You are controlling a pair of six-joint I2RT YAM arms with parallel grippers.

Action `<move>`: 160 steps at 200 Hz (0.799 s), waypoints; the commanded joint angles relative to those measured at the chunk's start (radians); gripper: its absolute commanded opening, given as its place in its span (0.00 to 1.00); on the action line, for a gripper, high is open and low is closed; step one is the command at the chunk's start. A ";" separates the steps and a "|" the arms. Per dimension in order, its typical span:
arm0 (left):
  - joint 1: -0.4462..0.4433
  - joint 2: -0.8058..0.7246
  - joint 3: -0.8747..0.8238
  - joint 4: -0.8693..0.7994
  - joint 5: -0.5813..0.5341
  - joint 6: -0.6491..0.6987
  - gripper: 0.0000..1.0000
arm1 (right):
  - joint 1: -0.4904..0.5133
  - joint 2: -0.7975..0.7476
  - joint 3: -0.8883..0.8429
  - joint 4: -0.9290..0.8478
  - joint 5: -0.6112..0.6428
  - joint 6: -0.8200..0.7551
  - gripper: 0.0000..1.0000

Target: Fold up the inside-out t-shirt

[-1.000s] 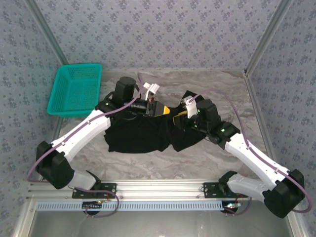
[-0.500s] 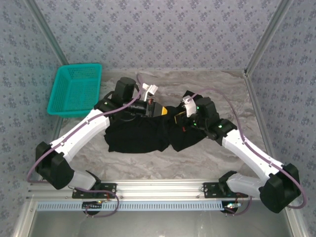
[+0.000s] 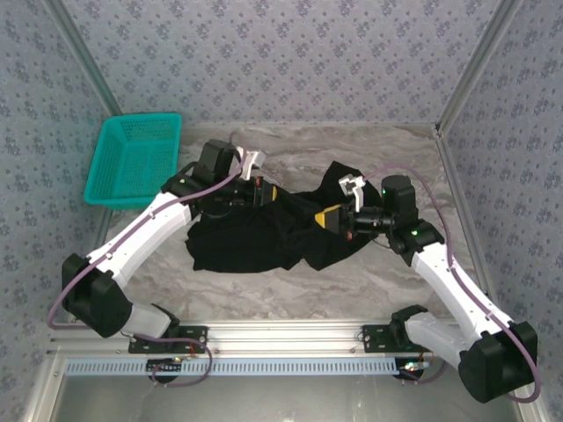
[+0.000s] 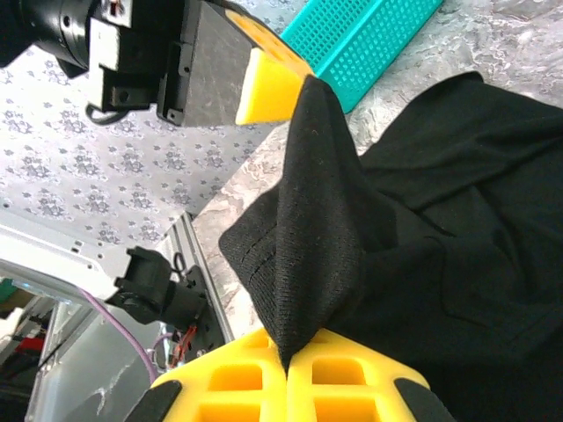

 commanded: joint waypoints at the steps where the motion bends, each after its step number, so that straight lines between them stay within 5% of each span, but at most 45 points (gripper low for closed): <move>1: -0.014 -0.022 -0.037 0.030 -0.059 0.030 0.24 | -0.011 0.012 -0.017 0.123 -0.032 0.109 0.00; 64: -0.104 -0.111 -0.177 0.128 -0.140 0.004 0.64 | -0.008 0.013 -0.033 0.176 0.025 0.165 0.00; 160: -0.163 0.097 -0.047 0.141 -0.258 -0.012 0.74 | 0.022 0.007 -0.047 0.168 0.036 0.135 0.00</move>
